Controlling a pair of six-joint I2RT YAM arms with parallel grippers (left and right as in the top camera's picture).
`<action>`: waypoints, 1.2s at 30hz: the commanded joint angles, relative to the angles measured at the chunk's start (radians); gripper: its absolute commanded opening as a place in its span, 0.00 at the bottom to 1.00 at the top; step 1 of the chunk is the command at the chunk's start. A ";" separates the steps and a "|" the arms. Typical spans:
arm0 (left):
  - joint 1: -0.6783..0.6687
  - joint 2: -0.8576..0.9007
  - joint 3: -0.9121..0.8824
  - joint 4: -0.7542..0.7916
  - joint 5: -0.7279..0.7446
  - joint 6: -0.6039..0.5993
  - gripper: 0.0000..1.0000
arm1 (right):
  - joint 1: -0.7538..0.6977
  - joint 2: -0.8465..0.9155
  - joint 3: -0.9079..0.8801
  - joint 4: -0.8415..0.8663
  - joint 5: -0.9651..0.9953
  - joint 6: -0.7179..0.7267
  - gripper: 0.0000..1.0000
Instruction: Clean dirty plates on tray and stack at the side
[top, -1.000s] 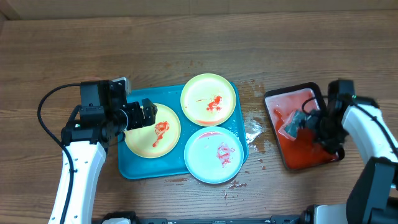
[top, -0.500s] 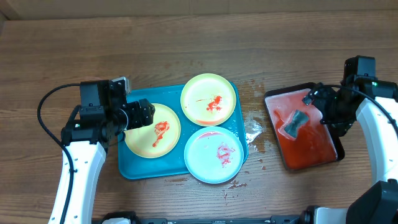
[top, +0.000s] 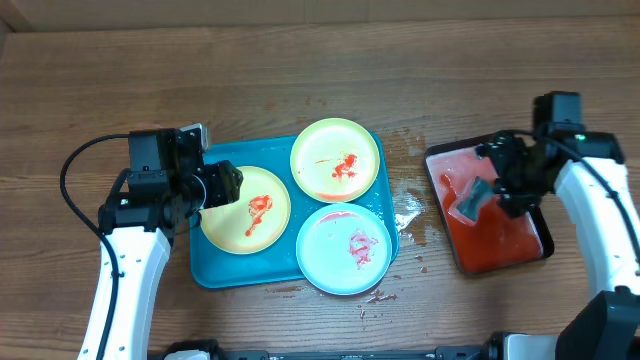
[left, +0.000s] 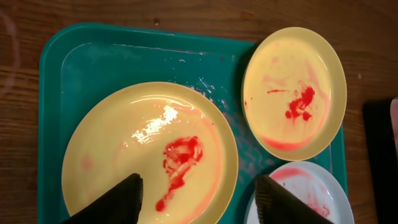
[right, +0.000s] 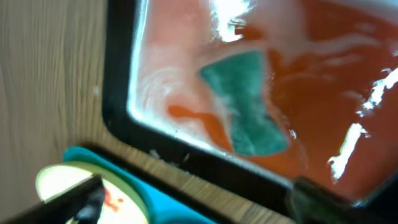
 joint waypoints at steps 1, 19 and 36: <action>0.002 0.008 0.024 0.009 -0.024 -0.006 0.67 | 0.078 -0.010 -0.040 0.026 0.051 -0.041 1.00; 0.002 0.008 0.024 0.027 -0.085 0.004 0.80 | 0.170 0.038 -0.069 -0.013 0.328 -0.225 0.83; 0.002 0.008 0.024 0.021 -0.085 0.006 0.80 | 0.170 0.216 -0.069 0.097 0.301 -0.261 0.48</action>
